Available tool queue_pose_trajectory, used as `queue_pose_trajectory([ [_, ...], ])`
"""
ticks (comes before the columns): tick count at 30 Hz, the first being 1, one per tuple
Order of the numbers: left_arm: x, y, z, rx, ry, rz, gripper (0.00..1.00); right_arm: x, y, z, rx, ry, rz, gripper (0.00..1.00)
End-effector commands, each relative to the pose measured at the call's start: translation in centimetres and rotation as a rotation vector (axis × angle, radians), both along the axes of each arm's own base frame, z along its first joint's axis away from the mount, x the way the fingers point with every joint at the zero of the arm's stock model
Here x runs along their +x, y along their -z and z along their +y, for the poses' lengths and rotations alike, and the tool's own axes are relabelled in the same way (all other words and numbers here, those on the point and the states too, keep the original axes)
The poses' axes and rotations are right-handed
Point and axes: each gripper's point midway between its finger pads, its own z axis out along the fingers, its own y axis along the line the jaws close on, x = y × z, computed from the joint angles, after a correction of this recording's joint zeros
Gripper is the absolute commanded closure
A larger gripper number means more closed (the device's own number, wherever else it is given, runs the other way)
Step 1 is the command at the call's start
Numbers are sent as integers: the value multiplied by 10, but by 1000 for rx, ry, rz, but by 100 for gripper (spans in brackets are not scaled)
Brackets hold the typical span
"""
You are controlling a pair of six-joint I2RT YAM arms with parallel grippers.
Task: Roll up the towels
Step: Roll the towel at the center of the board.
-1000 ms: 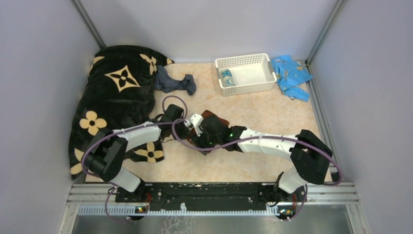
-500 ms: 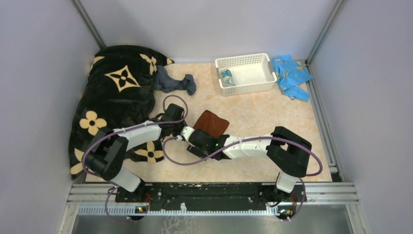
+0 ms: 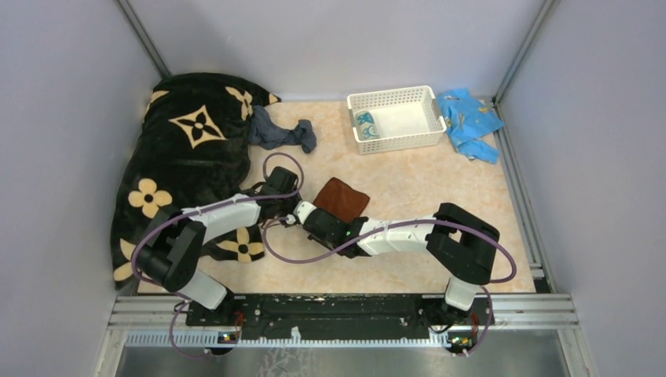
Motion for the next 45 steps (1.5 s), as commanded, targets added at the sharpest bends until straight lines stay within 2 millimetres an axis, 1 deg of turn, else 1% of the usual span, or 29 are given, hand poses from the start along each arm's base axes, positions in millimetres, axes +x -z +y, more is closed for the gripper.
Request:
queue_pose_trajectory([
  [1, -22, 15, 34, 131, -17, 72, 53, -53, 37, -26, -68, -20, 268, 90],
  [3, -20, 4, 34, 109, -23, 46, 48, -64, 34, -16, 1, -44, 349, 98],
  [4, -18, -2, 34, 97, -28, 30, 46, -68, 32, -12, 37, -51, 392, 100],
  [6, -17, -15, 34, 76, -38, -5, 41, -71, 27, -4, 123, -59, 480, 100],
  [8, -16, -27, 37, 60, -49, -41, 36, -68, 21, 1, 211, -52, 562, 100],
  [12, -18, -52, 40, 23, -54, -109, 31, -59, 7, 5, 368, -31, 706, 100],
  [14, -23, -59, 41, 0, -50, -132, 30, -56, 2, 7, 444, -31, 794, 100],
  [17, -32, -65, 37, -59, -34, -149, 29, -50, 4, 4, 504, -9, 896, 100],
  [20, -39, -62, 25, -144, -5, -150, 28, -45, 10, 2, 536, 23, 986, 100],
  [23, -41, -55, 15, -202, 3, -125, 28, -39, 17, 0, 552, 58, 1038, 100],
  [28, -33, -46, 5, -218, 4, -99, 27, -33, 26, -4, 577, 105, 1097, 100],
  [32, -23, -45, -5, -257, -3, -108, 26, -33, 33, -8, 573, 135, 1126, 100],
  [34, -20, -41, -5, -251, -18, -101, 26, -33, 37, -9, 579, 152, 1139, 100],
  [38, -17, -25, 0, -216, -57, -73, 26, -32, 42, -13, 577, 178, 1146, 100],
  [40, -17, -14, 5, -179, -74, -45, 28, -31, 43, -14, 570, 188, 1137, 100],
  [42, -20, 1, 9, -137, -81, -6, 32, -29, 44, -16, 562, 195, 1112, 100],
  [45, -26, 17, 12, -101, -76, 48, 37, -24, 36, -18, 549, 194, 1041, 92],
])
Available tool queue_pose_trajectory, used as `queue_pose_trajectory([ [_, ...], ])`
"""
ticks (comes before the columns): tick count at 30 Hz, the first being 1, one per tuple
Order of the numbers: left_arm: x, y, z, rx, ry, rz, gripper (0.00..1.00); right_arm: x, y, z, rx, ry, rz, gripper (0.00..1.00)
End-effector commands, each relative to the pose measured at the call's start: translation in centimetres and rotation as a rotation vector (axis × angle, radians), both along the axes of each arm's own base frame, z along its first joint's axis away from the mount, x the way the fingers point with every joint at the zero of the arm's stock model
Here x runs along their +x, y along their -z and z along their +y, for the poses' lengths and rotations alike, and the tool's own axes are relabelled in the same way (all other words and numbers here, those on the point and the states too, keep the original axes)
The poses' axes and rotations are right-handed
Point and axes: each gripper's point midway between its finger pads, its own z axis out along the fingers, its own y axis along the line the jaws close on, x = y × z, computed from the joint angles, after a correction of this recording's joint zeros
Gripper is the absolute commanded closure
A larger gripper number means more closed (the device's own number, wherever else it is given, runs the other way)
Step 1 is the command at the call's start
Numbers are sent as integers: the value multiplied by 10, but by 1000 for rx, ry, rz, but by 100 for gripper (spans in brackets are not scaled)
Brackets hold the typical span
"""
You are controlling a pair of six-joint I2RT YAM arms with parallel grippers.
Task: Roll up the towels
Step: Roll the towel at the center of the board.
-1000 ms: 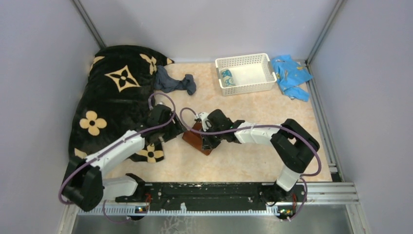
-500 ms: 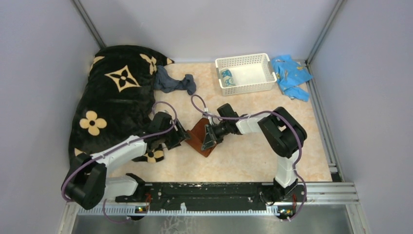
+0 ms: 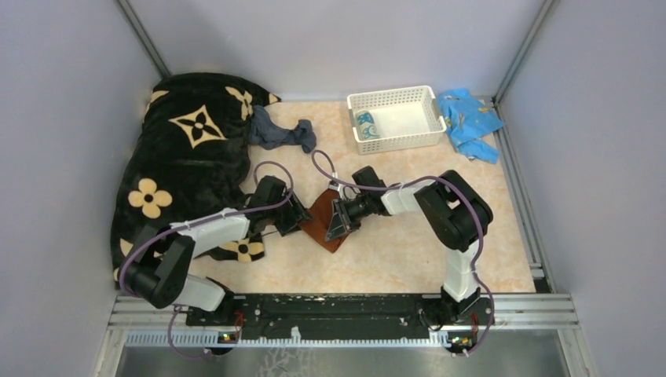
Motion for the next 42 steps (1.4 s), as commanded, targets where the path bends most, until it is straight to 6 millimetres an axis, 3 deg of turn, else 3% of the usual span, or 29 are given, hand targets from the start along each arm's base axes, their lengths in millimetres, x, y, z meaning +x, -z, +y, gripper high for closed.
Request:
queue_pose_trajectory([
  [1, -6, 29, 11, 87, -11, 78, 40, -10, 28, -26, -188, 36, -40, 88],
  [8, -20, 49, 19, 154, 24, 153, 53, 14, -2, -35, -436, 95, -430, 67],
  [10, -22, 51, 20, 161, 31, 162, 53, 21, -21, -37, -485, 125, -553, 51],
  [11, -22, 51, 20, 163, 33, 163, 53, 24, -28, -40, -512, 137, -609, 48],
  [15, -23, 49, 21, 181, 46, 166, 53, 26, -58, -36, -579, 143, -838, 44],
  [21, -23, 47, 19, 192, 61, 169, 52, 11, -85, -3, -560, 92, -1089, 40],
  [26, -23, 46, 20, 199, 66, 170, 51, -1, -73, 18, -609, 11, -1202, 39],
  [30, -23, 44, 20, 199, 67, 166, 50, -6, -42, 20, -719, -72, -1257, 39],
  [36, -23, 44, 20, 204, 68, 167, 49, -13, -5, 14, -813, -157, -1267, 40],
  [42, -22, 40, 21, 208, 66, 155, 47, -16, 28, -14, -955, -199, -1222, 46],
])
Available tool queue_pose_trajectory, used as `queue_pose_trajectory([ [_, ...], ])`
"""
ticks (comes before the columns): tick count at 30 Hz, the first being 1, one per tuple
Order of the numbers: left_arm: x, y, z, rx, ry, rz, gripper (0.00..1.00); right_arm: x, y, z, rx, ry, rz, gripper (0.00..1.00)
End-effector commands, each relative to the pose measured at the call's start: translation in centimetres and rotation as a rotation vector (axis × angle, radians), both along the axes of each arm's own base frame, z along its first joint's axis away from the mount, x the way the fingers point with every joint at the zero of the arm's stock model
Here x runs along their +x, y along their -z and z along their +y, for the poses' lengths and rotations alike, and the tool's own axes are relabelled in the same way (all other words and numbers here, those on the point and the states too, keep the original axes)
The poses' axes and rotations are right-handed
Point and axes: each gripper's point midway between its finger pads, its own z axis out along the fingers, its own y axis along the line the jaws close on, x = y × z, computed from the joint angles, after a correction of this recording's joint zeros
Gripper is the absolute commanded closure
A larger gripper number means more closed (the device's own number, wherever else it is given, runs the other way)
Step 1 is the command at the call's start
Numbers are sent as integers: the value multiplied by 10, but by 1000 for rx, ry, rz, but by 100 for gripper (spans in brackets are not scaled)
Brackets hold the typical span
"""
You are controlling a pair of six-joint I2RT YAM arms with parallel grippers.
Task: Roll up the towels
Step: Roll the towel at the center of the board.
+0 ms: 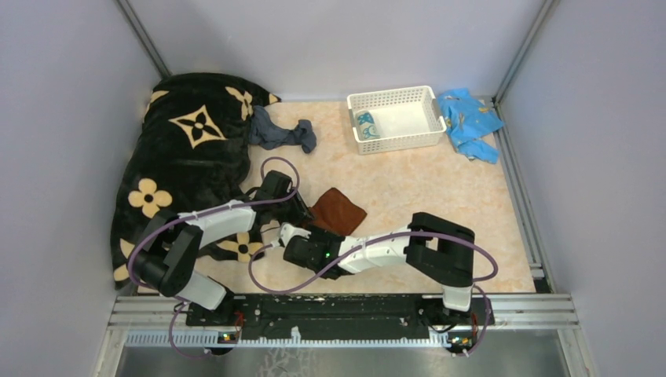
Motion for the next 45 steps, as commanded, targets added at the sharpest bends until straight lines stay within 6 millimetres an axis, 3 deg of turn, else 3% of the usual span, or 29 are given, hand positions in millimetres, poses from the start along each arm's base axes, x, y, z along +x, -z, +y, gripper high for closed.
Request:
queue_pose_trajectory([
  [1, -31, 34, 34, 175, 1, 114, 46, -8, 34, -27, -125, 47, 46, 47],
  [4, -30, 31, 38, 188, -1, 103, 45, -11, 44, -38, -134, 69, 92, 58],
  [8, -27, 23, 38, 190, 1, 81, 42, -18, 46, -41, -75, 71, 192, 83],
  [11, -22, 4, 37, 167, -5, 29, 37, -31, 40, -25, 63, 19, 364, 93],
  [14, -17, -20, 42, 157, -33, -49, 31, -44, 21, -4, 239, -62, 537, 99],
  [20, -17, -59, 57, 156, -64, -176, 26, -35, -16, 18, 548, -101, 852, 100],
  [25, -27, -64, 52, 95, -31, -193, 25, -26, -32, 15, 750, -75, 1095, 100],
  [36, -18, -46, 11, -60, 24, -137, 25, -17, 16, -2, 840, 127, 1362, 100],
  [41, -2, -38, 8, -38, 10, -150, 26, -9, 27, -11, 851, 207, 1368, 99],
  [45, -4, -16, 2, -19, 33, -75, 36, -3, 28, -17, 829, 239, 1297, 94],
])
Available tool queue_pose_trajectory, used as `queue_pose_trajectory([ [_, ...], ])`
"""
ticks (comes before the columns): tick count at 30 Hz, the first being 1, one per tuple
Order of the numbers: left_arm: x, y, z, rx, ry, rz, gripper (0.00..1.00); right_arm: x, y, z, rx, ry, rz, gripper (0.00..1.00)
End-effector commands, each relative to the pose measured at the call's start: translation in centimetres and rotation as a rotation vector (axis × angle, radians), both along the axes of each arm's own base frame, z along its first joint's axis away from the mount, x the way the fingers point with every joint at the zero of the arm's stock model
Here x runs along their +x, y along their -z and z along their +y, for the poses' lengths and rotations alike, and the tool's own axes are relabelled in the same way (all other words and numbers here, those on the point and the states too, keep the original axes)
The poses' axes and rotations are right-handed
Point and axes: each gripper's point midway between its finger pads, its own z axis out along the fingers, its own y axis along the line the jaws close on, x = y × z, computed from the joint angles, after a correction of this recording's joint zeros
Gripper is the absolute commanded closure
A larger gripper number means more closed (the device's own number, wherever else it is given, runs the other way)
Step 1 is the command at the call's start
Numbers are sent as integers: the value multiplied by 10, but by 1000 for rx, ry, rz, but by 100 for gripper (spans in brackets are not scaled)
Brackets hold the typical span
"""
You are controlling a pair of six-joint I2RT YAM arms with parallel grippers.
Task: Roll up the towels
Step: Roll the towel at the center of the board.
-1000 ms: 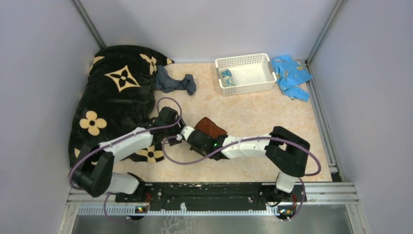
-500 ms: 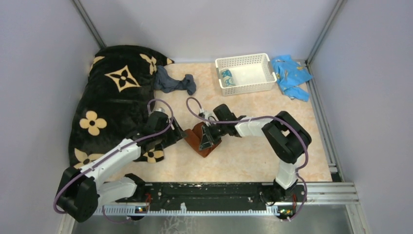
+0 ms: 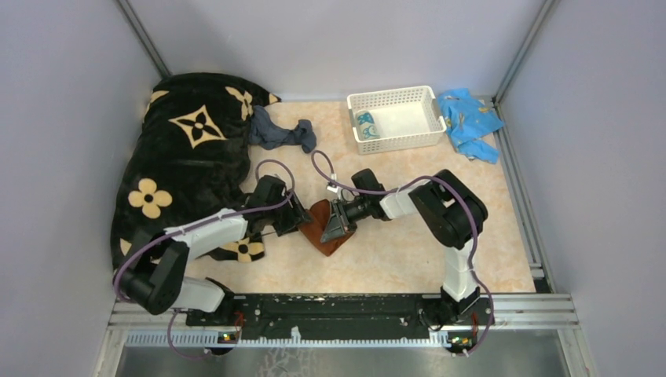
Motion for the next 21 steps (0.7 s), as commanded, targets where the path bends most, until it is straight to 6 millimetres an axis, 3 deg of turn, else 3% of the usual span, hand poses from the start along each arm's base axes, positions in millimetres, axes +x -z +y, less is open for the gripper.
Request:
queue_pose_trajectory([
  [1, 10, 8, -13, -21, 21, 23, 39, -5, 29, -20, -155, 61, 2, 92],
  [8, -4, 37, 3, 64, -8, 115, 46, 7, -1, -35, -311, 98, -289, 66],
  [12, -9, 44, 8, 99, -11, 141, 47, 16, -36, -42, -429, 143, -569, 56],
  [16, -10, 47, 8, 110, -4, 158, 46, 17, -63, -36, -506, 155, -817, 38],
  [21, -11, 47, 6, 108, 0, 162, 46, 12, -74, -16, -569, 140, -1038, 29],
])
